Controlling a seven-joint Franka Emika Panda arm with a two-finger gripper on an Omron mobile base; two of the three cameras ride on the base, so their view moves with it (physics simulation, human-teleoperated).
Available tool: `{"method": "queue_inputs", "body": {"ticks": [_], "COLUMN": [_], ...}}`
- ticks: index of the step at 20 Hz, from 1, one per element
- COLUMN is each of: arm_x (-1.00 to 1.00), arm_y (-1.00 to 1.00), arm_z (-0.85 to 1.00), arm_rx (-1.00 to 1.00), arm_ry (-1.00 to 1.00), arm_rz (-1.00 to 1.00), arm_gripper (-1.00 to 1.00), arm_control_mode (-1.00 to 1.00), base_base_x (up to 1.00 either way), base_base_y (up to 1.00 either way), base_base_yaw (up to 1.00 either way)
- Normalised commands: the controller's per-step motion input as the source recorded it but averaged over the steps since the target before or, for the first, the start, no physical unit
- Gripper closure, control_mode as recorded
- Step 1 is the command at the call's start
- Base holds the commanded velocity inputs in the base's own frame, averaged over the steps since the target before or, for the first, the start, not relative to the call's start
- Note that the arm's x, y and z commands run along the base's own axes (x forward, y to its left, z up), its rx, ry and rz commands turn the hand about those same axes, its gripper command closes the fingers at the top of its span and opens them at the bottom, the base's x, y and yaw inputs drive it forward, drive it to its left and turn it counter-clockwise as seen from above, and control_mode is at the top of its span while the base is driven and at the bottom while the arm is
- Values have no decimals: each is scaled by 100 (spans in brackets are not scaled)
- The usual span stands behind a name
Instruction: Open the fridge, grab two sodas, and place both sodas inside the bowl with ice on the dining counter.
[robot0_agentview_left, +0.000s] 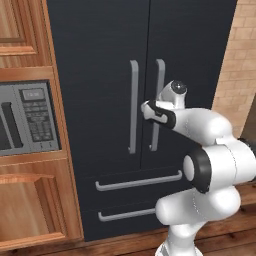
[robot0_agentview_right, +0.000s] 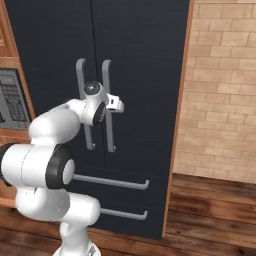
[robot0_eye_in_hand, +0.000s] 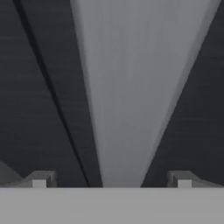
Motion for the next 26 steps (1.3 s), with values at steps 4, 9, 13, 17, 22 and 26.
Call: {"method": "queue_inputs", "body": {"ticks": [4, 9, 13, 17, 22, 26], "arm_x": [32, 36, 45, 36, -16, -88], "arm_y": [0, 0, 0, 0, -8, -40], "arm_z": [-5, -9, -16, -10, 0, 0], "arm_rx": [0, 0, 0, 0, 0, 0], "arm_ry": [0, 0, 0, 0, 0, 0], "arm_rz": [-3, -2, 0, 0, 0, 0], "arm_gripper": [-100, 100, 100, 100, 100, 100], "arm_control_mode": [-100, -100, -100, -100, -100, -100], "base_base_x": [0, 0, 0, 0, 0, 0], "base_base_y": [0, 0, 0, 0, 0, 0], "base_base_yaw": [0, 0, 0, 0, 0, 0]}}
